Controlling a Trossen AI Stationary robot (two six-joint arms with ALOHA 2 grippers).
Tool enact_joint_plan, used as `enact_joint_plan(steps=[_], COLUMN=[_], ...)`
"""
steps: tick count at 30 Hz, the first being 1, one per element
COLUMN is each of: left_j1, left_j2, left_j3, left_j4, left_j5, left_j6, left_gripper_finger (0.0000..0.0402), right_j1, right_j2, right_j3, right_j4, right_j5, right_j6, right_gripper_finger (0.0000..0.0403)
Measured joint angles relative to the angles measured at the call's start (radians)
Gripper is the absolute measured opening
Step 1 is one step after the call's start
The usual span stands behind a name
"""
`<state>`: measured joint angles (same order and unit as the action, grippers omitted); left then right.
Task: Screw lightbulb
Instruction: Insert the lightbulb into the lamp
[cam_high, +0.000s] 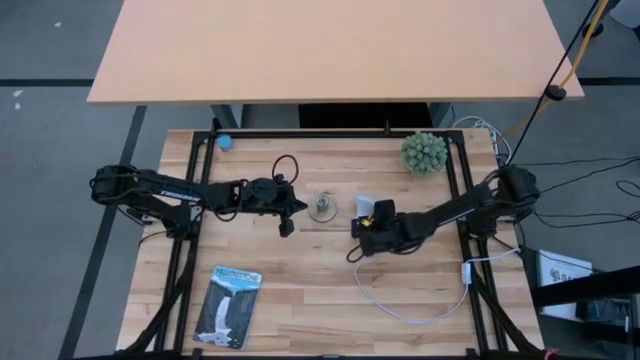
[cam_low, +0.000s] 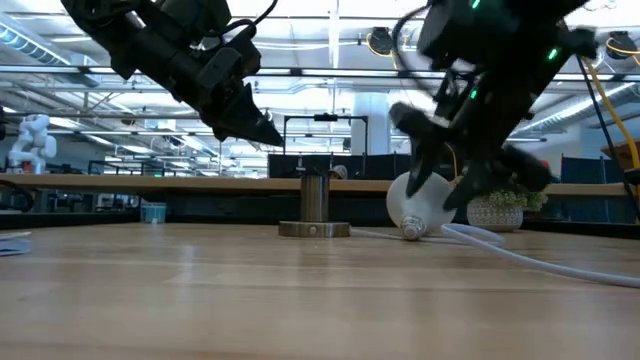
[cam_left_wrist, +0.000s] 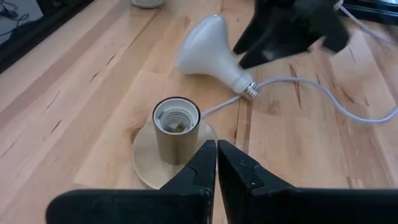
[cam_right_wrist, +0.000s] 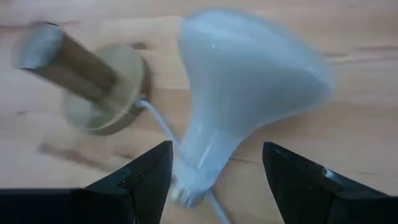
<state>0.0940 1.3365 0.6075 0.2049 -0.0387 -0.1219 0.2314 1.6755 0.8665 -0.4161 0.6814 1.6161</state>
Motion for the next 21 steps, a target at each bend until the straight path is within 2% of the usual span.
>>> enact_joint_plan(steps=[4,7,16,21], left_j1=[0.000,0.000,-0.001,-0.001], left_j2=[0.000,0.000,0.000,0.000], left_j3=[0.000,0.000,0.000,0.000], left_j4=[-0.001,-0.001,-0.003,-0.002], left_j5=[0.000,0.000,0.000,-0.001], left_j6=[0.000,0.000,0.000,0.001], left_gripper_finger=[0.0020,0.0020,0.0020,0.0020], right_j1=[-0.038,-0.066,-0.135,-0.155], right_j2=[0.056,0.070,0.040,0.037], right_j3=[0.000,0.000,0.000,0.000], right_j4=[0.072,0.071,-0.075,-0.086], right_j5=[0.044,0.036,-0.162,-0.213], right_j6=[0.000,-0.017,-0.323,-0.506], right_gripper_finger=[0.0240,0.0240,0.0240,0.0240])
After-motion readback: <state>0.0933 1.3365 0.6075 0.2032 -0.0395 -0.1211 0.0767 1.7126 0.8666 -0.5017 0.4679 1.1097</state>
